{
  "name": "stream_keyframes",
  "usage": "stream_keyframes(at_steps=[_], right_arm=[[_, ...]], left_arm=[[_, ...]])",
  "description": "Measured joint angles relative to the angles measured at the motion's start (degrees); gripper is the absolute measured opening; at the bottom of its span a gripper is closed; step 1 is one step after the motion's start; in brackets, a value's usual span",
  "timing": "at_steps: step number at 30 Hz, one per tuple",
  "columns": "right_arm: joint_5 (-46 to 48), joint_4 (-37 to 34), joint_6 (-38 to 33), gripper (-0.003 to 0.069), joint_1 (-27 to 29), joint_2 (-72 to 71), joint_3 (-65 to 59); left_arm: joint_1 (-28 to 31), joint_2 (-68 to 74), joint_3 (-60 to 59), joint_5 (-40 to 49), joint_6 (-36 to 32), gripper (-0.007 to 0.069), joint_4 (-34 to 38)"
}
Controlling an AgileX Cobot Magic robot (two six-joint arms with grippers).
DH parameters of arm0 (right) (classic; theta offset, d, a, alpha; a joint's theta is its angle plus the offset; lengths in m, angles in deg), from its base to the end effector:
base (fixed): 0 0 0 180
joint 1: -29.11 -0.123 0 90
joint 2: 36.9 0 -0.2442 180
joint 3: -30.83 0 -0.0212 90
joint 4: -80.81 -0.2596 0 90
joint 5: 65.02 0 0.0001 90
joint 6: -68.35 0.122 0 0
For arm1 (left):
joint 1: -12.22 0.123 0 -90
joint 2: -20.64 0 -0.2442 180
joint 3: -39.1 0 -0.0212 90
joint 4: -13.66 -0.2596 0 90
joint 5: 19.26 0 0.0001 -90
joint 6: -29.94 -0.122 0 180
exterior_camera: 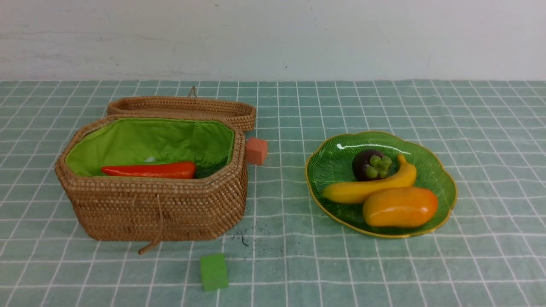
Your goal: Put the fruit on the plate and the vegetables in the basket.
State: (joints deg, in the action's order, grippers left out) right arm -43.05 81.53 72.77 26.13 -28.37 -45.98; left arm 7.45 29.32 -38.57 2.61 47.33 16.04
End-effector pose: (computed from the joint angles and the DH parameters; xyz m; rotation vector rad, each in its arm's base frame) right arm 0.1318 0.0063 0.1651 0.0159 1.8735 0.0765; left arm 0.1316 -0.0129 0.1593 -0.2346 1.8854 -0.3046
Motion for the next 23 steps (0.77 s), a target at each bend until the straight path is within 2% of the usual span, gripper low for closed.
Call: stream_keyframes(at_steps=[23], right_arm=[[0.0,0.0,0.0,0.0065,0.0,0.0,0.0]], left_arm=[[0.0,0.0,0.0,0.0,0.0,-0.0002,-0.1]])
